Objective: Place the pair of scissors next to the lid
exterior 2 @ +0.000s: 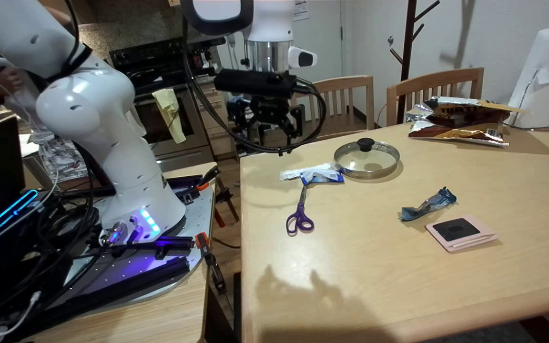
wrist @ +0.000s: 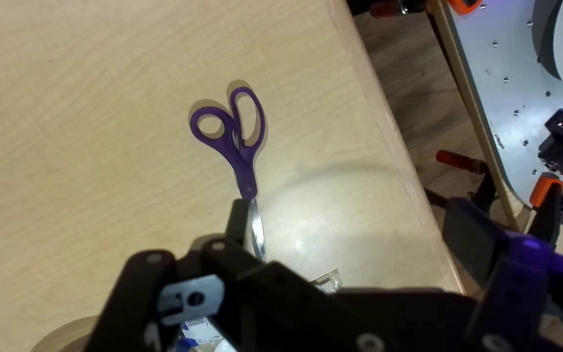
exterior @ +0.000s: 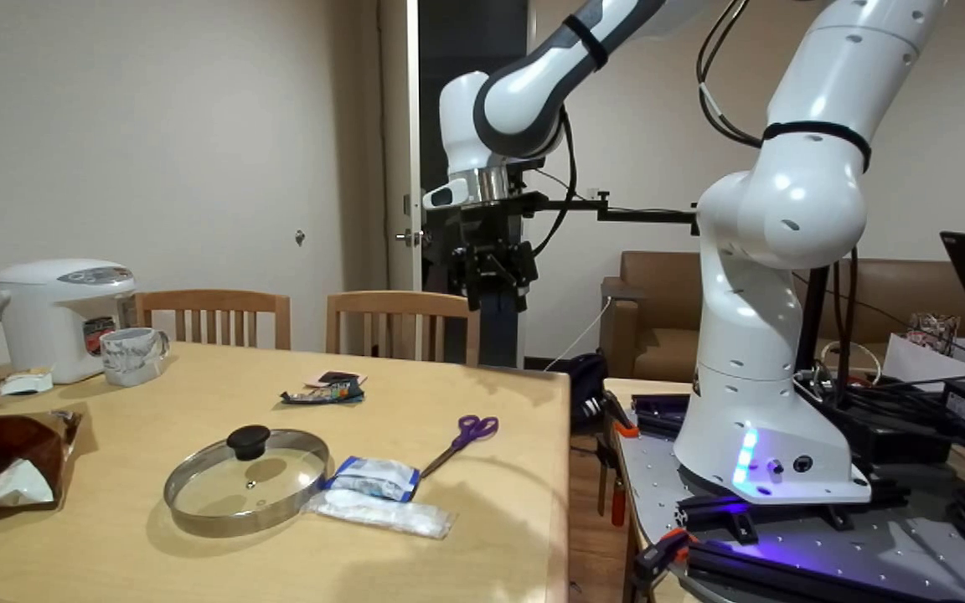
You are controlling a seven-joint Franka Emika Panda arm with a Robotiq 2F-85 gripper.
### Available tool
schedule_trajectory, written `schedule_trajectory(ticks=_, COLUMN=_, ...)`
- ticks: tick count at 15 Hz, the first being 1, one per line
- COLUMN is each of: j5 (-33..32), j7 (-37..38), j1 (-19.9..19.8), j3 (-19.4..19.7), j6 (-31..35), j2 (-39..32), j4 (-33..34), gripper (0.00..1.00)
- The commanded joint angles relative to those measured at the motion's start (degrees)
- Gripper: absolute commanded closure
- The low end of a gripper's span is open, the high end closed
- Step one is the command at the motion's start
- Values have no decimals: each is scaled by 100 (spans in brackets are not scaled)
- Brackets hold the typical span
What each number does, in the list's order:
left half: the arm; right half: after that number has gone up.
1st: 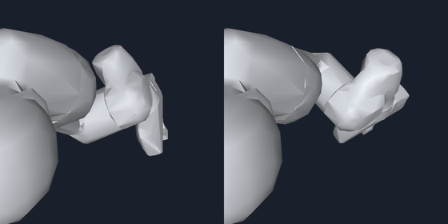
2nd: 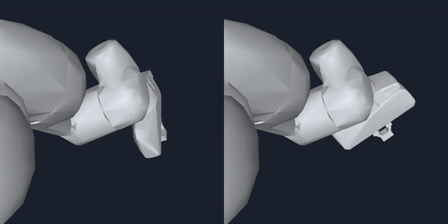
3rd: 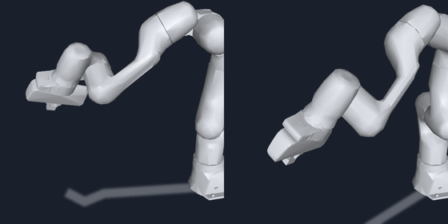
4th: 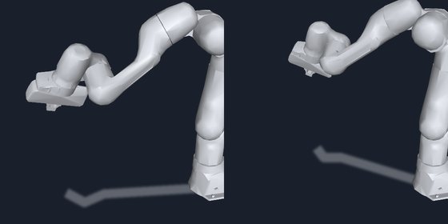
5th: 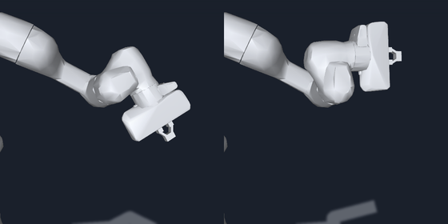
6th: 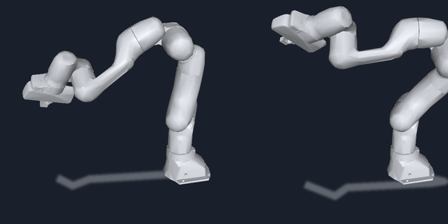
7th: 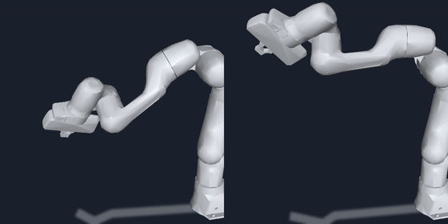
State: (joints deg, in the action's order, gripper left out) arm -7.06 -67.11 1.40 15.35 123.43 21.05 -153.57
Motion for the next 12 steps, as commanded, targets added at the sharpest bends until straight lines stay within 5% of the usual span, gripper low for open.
schedule_trajectory(ticks=1, j5=-112, j7=-8, j1=-203, j3=-207, j6=126, j2=72, j4=11, gripper=0)
schedule_trajectory(ticks=12, j5=167, j7=-711, j1=-180, j3=-203, j6=1273, j2=-1515, j4=283, gripper=0)
